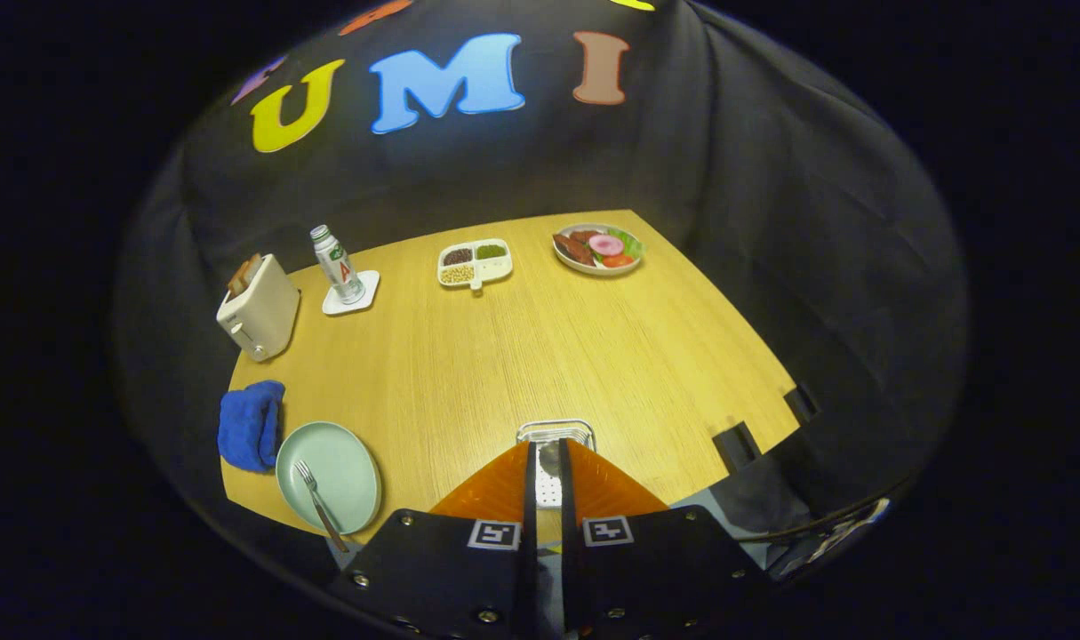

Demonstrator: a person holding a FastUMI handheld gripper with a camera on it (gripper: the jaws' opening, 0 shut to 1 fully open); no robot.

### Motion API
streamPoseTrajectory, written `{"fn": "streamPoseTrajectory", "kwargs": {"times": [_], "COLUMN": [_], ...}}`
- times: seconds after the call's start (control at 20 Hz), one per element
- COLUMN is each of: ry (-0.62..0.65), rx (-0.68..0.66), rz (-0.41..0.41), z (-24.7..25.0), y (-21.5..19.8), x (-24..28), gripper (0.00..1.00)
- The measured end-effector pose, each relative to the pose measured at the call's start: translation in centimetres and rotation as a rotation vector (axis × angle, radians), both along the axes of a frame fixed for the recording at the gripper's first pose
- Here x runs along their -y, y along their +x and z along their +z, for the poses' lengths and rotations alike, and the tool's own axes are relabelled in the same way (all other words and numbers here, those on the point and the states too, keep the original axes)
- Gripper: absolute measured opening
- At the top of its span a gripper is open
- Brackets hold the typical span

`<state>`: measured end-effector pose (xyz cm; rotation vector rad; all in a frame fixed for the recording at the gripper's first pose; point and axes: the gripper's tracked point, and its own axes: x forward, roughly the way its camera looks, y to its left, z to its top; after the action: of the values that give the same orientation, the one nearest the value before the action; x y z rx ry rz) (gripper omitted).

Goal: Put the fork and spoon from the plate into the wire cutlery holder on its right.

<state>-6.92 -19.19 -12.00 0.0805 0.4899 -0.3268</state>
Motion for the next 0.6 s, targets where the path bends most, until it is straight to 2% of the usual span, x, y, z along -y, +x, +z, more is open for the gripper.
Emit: {"fn": "streamPoseTrajectory", "kwargs": {"times": [0.3, 0.6], "ry": [-0.133, -0.112], "rx": [0.086, 0.005], "rz": [0.217, 0.473], "z": [2.9, -0.8], "y": [2.3, 4.3], "x": [-8.8, -18.9], "gripper": [0.11, 0.12]}}
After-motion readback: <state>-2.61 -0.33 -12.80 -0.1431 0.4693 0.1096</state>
